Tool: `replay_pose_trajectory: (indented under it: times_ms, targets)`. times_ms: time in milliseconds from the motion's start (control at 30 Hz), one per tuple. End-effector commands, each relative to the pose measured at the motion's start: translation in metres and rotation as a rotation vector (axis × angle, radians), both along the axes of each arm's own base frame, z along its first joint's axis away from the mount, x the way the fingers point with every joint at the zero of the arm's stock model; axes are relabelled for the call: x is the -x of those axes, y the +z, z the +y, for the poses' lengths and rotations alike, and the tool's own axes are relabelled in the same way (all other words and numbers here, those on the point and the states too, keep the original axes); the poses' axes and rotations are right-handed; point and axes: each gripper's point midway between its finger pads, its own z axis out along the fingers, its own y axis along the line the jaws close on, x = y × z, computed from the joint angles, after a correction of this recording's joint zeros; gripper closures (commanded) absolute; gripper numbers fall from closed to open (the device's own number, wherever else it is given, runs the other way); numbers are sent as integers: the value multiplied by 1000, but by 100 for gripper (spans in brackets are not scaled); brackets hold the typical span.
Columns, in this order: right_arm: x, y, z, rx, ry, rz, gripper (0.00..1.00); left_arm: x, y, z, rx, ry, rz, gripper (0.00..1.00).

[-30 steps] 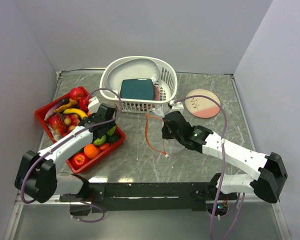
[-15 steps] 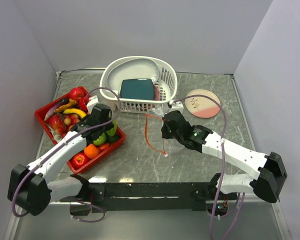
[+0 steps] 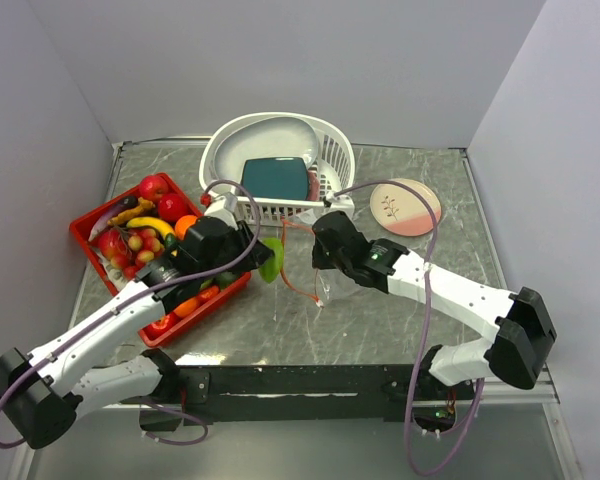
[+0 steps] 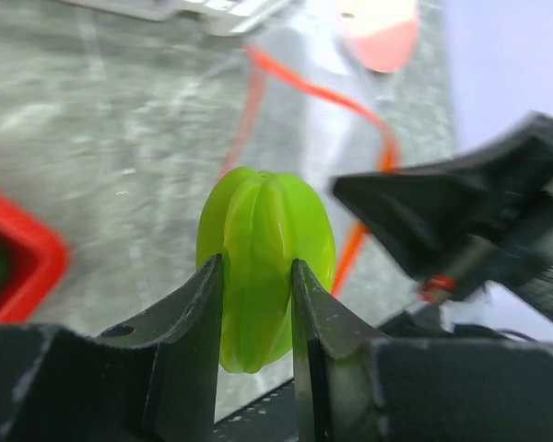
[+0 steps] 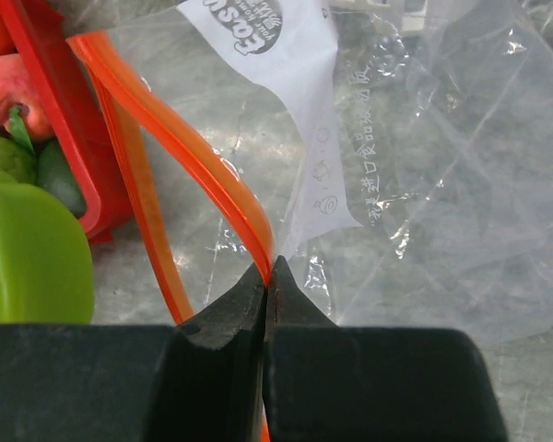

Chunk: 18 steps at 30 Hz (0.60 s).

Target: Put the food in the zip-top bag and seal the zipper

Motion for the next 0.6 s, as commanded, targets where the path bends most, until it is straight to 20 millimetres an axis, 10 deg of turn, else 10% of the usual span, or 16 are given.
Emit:
replay_pose_trajectory:
  times_ms: [0, 300, 400, 567]
  targets:
    - [-8, 27, 10, -52, -15, -44, 100, 1, 34, -33, 150, -100, -48, 89]
    - [-5, 39, 5, -91, -36, -55, 100, -22, 16, -79, 178, -151, -16, 91]
    - [-3, 40, 2, -99, -40, -56, 100, -35, 9, -81, 154, -107, -8, 80]
    - [1, 38, -5, -80, -51, -54, 100, -45, 9, -86, 125, -98, -12, 34]
